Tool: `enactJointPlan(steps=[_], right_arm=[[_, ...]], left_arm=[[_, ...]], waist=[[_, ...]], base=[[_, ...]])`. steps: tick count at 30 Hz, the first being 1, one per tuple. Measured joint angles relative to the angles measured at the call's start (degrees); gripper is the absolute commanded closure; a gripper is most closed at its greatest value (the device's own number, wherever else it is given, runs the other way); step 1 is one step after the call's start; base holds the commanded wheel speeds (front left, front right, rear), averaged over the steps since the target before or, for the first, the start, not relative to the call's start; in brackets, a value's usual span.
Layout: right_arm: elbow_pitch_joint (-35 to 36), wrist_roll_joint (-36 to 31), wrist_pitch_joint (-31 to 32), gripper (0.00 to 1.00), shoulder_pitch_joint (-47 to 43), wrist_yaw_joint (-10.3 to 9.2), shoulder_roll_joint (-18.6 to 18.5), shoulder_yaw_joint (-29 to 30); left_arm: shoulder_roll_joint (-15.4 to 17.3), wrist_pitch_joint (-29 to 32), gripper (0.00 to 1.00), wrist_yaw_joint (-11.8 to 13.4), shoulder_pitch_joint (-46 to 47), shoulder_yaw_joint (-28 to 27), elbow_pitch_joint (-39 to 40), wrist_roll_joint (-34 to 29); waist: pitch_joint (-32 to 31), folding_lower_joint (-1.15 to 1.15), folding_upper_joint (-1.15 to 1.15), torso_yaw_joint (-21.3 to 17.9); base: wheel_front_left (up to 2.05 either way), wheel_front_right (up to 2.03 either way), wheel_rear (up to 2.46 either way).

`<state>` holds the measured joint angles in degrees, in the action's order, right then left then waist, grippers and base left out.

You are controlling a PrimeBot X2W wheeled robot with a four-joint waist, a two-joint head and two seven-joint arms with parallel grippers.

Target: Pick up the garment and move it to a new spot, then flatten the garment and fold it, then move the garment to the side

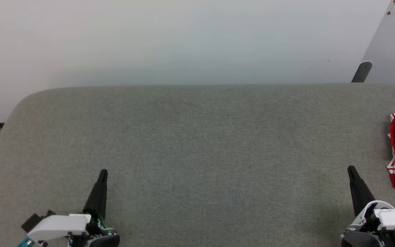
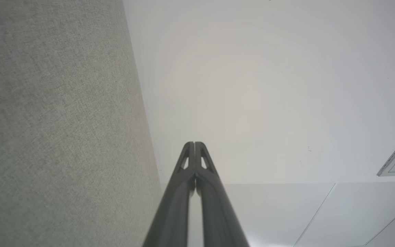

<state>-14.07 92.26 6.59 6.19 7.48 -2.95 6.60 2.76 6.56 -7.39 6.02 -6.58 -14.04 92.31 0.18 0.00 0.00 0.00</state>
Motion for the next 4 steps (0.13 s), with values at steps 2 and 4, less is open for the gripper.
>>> enactJointPlan(steps=[2,4], right_arm=[[0.0,0.0,0.0,1.00,0.0,0.00,0.0,0.0],[0.0,0.0,0.0,1.00,0.0,0.00,0.0,0.0]], left_arm=[[0.0,0.0,1.00,0.0,0.0,0.0,0.0,0.0],[0.0,0.0,1.00,0.0,0.0,0.0,0.0,0.0]], waist=[[0.0,0.00,0.00,0.0],[0.0,0.00,0.00,0.0]], base=[[0.00,0.00,0.00],[0.00,0.00,0.00]])
